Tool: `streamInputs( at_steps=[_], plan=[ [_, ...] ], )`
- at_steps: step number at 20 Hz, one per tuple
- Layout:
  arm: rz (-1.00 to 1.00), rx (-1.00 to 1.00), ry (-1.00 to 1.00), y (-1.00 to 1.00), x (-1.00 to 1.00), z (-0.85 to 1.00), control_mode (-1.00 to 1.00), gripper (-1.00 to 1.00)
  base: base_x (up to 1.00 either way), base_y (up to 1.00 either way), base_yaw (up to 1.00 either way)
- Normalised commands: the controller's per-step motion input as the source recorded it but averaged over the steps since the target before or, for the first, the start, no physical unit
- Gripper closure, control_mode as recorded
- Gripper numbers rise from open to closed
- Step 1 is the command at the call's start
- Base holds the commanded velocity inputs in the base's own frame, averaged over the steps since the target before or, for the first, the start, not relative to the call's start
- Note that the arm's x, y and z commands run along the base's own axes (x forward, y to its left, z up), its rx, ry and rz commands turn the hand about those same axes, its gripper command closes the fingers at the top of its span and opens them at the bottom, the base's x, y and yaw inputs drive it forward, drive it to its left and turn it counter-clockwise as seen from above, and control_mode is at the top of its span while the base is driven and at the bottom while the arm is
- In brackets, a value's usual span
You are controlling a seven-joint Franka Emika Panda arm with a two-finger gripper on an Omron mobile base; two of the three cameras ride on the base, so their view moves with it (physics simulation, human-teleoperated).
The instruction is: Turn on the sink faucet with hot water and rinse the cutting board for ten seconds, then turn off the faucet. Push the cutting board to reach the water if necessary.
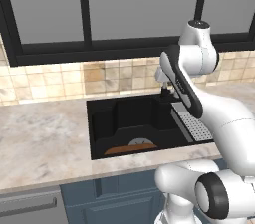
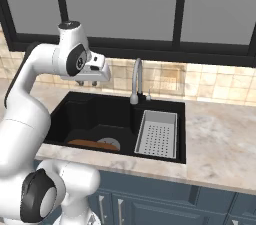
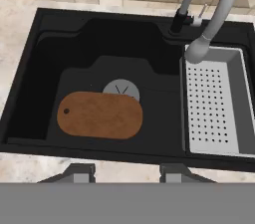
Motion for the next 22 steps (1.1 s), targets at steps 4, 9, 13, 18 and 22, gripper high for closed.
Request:
streamInputs(
  at_steps=[4,9,13,18,22],
  plan=[
    [0.00,0.00,0.00,-0.06,0.00,0.00,-1.00,-1.00,0.00,0.00,0.00],
    [-0.02,-0.01,0.00,-0.13,0.00,0.10,-1.00,-1.00,0.00,0.00,0.00],
    [-0.04,-0.01,0.00,-0.25,-0.04,0.12,-1.00,-1.00,0.00,0.00,0.00],
    [-0.05,0.00,0.01,-0.30,0.00,0.11,-1.00,-1.00,0.00,0.00,0.00],
    [-0.02,0.00,0.00,-0.50,-0.05,0.01,-1.00,-1.00,0.00,0.00,0.00]
  ],
)
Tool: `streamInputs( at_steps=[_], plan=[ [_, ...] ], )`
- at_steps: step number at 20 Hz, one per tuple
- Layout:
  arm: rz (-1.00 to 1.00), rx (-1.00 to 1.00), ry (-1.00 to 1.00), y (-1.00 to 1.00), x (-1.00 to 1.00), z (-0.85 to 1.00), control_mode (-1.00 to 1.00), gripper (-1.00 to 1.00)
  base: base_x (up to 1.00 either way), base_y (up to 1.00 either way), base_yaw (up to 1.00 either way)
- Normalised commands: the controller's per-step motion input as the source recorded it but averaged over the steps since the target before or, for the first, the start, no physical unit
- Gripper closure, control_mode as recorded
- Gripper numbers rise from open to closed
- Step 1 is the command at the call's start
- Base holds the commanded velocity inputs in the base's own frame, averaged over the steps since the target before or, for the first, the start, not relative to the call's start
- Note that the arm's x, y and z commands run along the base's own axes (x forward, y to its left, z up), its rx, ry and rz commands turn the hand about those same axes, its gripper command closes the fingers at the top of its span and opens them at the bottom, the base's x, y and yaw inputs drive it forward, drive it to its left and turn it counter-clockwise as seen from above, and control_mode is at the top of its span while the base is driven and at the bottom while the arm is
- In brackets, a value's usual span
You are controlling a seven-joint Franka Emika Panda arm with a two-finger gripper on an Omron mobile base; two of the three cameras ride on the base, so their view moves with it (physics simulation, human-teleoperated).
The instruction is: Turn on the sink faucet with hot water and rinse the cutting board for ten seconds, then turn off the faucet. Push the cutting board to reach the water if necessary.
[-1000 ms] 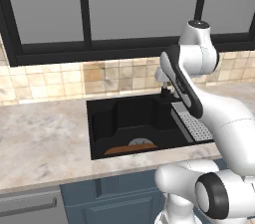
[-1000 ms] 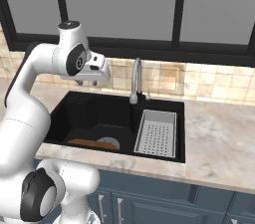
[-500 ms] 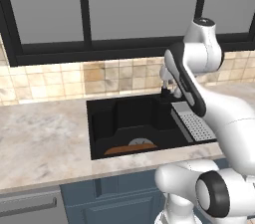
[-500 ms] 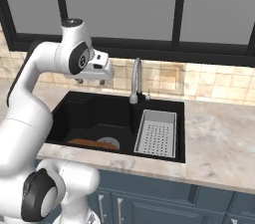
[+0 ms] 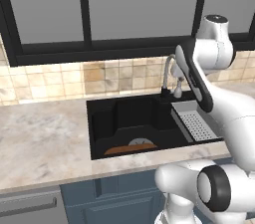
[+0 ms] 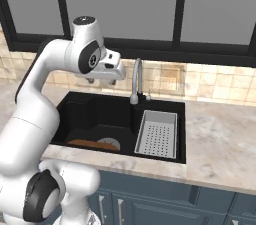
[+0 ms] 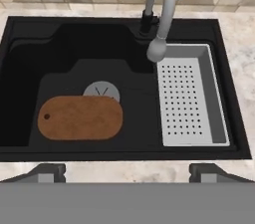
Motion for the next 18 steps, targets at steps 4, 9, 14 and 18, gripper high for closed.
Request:
streamInputs(
  at_steps=[4,9,14,18],
  plan=[
    [0.00,0.00,0.00,-0.60,-0.01,0.00,-1.00,-1.00,0.00,0.00,0.00],
    [0.00,0.00,-0.02,-0.54,0.00,0.00,-1.00,-1.00,0.00,0.00,0.00],
    [0.00,0.00,-0.07,-0.28,0.05,0.00,-1.00,-1.00,0.00,0.00,0.00],
    [0.00,0.00,-0.15,-0.06,0.20,-0.04,-1.00,-1.00,0.00,0.00,0.00]
  ],
)
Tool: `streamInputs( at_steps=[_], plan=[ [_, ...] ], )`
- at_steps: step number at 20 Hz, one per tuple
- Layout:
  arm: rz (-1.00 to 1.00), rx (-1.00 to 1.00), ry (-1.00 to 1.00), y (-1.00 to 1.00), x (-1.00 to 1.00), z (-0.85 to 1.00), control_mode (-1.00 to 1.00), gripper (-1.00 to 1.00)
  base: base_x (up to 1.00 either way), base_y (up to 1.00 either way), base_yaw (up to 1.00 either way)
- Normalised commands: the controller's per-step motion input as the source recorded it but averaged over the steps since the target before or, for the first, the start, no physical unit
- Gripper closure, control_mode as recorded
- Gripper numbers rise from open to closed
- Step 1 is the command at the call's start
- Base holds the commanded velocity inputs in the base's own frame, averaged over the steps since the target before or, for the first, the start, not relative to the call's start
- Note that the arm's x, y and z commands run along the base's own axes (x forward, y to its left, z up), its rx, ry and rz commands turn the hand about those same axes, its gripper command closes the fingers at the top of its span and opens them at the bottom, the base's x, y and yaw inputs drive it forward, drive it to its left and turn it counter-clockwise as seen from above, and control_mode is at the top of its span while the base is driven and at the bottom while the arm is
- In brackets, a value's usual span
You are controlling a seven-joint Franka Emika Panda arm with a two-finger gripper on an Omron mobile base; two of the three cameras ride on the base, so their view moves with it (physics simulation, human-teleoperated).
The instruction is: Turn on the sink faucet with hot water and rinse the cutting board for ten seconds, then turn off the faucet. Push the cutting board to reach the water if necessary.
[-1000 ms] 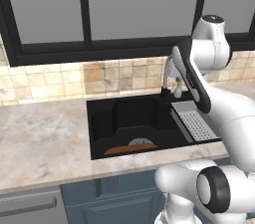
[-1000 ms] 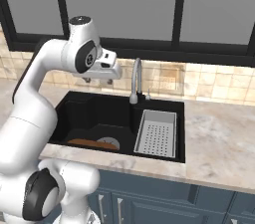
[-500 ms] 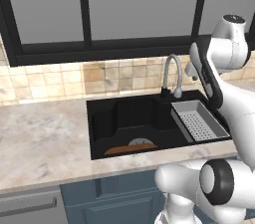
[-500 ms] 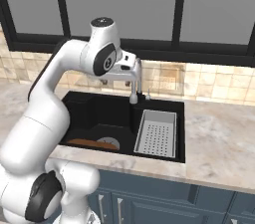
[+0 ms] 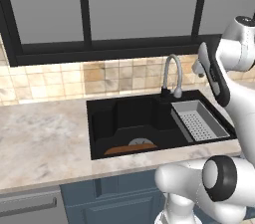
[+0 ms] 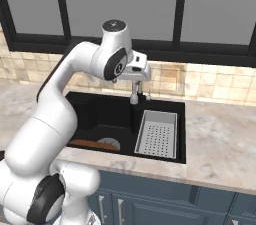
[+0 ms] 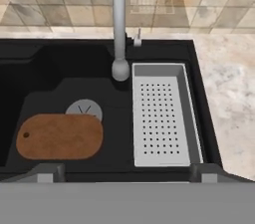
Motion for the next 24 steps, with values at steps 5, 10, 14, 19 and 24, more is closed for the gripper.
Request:
streamInputs(
  at_steps=[5,10,14,19,24],
  plan=[
    [0.02,0.01,-0.16,0.00,0.32,-0.26,-1.00,-1.00,0.00,0.00,0.00],
    [0.01,0.00,-0.13,0.05,0.37,-0.28,-1.00,-1.00,0.00,0.00,0.00],
    [0.00,0.00,-0.08,0.13,0.43,-0.13,-1.00,-1.00,0.00,0.00,0.00],
    [0.00,0.00,-0.01,0.08,0.33,0.00,-1.00,-1.00,0.00,0.00,0.00],
    [0.00,0.00,0.00,0.05,0.27,0.00,-1.00,-1.00,0.00,0.00,0.00]
  ],
)
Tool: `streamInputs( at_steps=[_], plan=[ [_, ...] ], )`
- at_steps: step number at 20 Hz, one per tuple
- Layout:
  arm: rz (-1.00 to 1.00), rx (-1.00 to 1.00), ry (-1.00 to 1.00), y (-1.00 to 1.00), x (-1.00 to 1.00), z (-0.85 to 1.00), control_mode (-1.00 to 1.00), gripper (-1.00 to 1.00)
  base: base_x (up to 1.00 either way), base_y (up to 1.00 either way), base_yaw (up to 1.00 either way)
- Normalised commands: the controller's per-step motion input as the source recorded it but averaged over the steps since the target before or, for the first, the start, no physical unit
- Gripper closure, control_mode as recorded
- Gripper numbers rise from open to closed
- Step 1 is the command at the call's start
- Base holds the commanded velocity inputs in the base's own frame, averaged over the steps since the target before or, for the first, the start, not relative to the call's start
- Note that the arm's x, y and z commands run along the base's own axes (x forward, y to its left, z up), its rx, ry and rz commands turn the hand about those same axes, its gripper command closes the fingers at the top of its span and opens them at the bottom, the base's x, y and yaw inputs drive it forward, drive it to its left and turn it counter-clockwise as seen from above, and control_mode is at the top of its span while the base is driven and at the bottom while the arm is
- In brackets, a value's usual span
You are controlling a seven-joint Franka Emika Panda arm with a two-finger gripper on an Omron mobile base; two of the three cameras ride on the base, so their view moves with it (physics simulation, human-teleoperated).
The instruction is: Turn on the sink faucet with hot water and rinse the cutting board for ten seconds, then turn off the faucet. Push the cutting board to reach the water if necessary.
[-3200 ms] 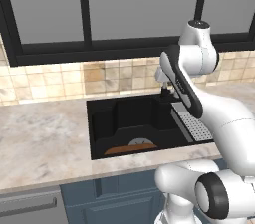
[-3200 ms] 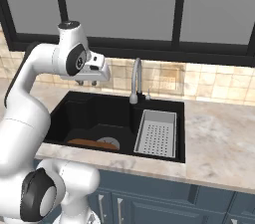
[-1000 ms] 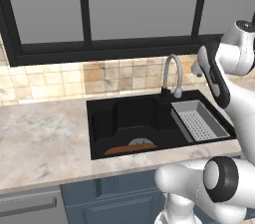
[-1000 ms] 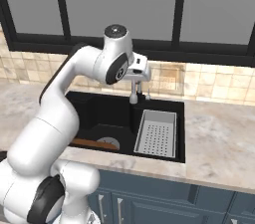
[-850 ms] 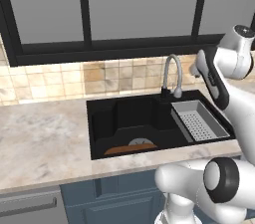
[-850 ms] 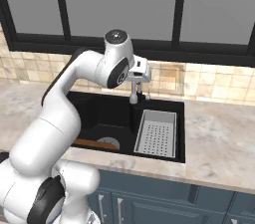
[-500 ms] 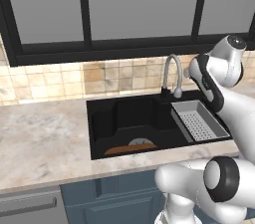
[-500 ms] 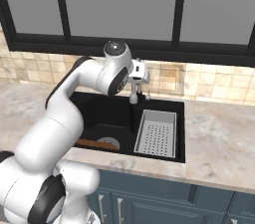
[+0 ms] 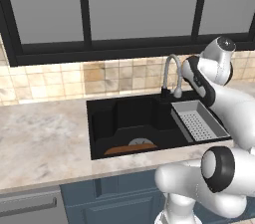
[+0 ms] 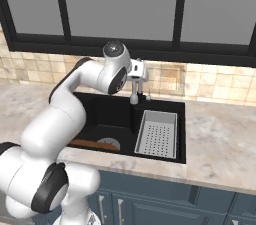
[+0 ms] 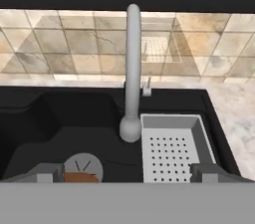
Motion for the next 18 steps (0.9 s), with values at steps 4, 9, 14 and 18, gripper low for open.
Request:
streamInputs(
  at_steps=[4,9,14,18],
  plan=[
    [0.00,0.00,0.00,0.00,0.30,0.00,-1.00,-1.00,0.00,0.00,0.00],
    [0.00,0.00,0.00,0.00,0.30,0.00,-1.00,-1.00,0.00,0.00,0.00],
    [0.00,0.00,0.00,0.00,0.25,-0.02,-1.00,-1.00,0.00,0.00,0.00],
    [0.00,0.00,0.00,0.00,0.16,-0.06,-1.00,-1.00,0.00,0.00,0.00]
  ],
)
